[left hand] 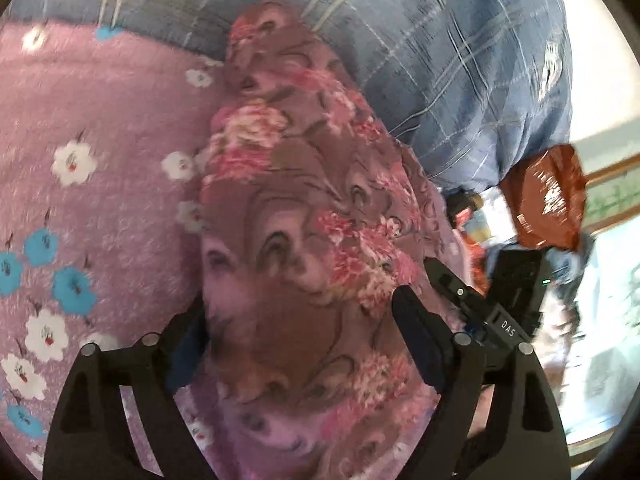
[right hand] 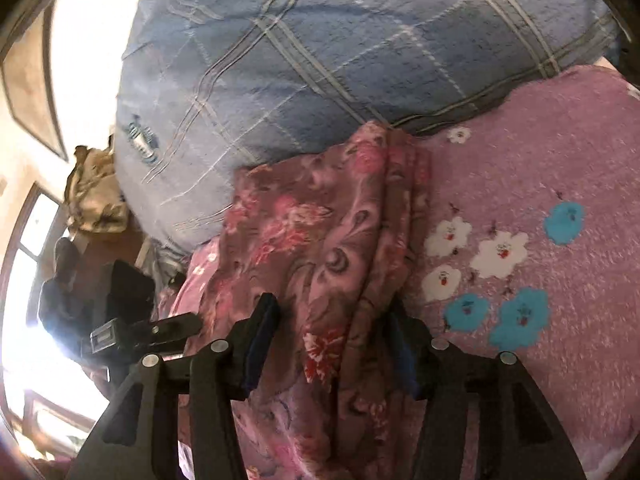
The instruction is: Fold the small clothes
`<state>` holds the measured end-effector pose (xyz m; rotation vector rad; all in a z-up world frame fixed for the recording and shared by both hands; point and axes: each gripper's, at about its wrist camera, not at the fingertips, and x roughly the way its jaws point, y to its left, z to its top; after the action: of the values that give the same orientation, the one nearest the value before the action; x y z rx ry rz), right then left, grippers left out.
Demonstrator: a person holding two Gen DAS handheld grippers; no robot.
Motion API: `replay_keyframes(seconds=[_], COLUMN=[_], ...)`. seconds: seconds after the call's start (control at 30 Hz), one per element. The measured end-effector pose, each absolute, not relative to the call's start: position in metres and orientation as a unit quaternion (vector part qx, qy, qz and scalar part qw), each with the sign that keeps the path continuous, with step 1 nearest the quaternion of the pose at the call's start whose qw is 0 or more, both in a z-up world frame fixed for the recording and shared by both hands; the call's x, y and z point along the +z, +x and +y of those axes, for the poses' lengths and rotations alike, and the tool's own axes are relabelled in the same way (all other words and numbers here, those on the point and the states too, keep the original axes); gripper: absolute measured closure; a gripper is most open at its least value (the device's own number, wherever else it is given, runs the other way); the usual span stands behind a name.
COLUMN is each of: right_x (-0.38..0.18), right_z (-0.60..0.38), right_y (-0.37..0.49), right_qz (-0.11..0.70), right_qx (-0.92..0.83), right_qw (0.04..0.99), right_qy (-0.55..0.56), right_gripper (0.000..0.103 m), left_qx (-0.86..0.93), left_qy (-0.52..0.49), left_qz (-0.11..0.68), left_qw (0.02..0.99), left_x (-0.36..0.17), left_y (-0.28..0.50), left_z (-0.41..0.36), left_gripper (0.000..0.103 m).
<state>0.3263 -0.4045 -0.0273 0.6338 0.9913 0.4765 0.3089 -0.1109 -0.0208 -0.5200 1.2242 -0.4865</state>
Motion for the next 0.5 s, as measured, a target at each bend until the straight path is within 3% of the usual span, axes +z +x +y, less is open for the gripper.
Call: replay_keyframes(seconds=[0.03,0.1,0.13,0.2,0.5], right_x=[-0.027,-0.02,-0.014,-0.004,0.061], right_z=[-0.402,-0.39,-0.385,-0.379,-0.345], right_y=[0.327,0.327,0.324,0.317,0.266], right_qz=[0.465,0.462,0.457,0.447,0.397], right_qx=[0.216,0.192,0.178,0.164,0.176], right_qw=[0.811,0.834,0.844,0.854,0.871], right_qy=[0.28,0.232,0.216,0.207,0.229], right_gripper=[0.061,0.074,0.076,0.078,0.079], left_qx=[-0.217,-0.212,-0.214,-0.222,-0.247], left_qy=[-0.218,-0.2,-0.201,-0.216,-0.217], left_qz=[0.556,0.545,0.539,0.538,0.506], left_qw=[0.772,0.786,0.789,0.784,0.797], left_x=[-0.017,-0.011,-0.007,0.0,0.056], left_y=[0.307,0.306,0.305,0.302,0.231], left_z=[-0.118,-0.124,-0.122,-0.113,-0.072], left_gripper=[0.037,0.07,0.076,0.08,0.08])
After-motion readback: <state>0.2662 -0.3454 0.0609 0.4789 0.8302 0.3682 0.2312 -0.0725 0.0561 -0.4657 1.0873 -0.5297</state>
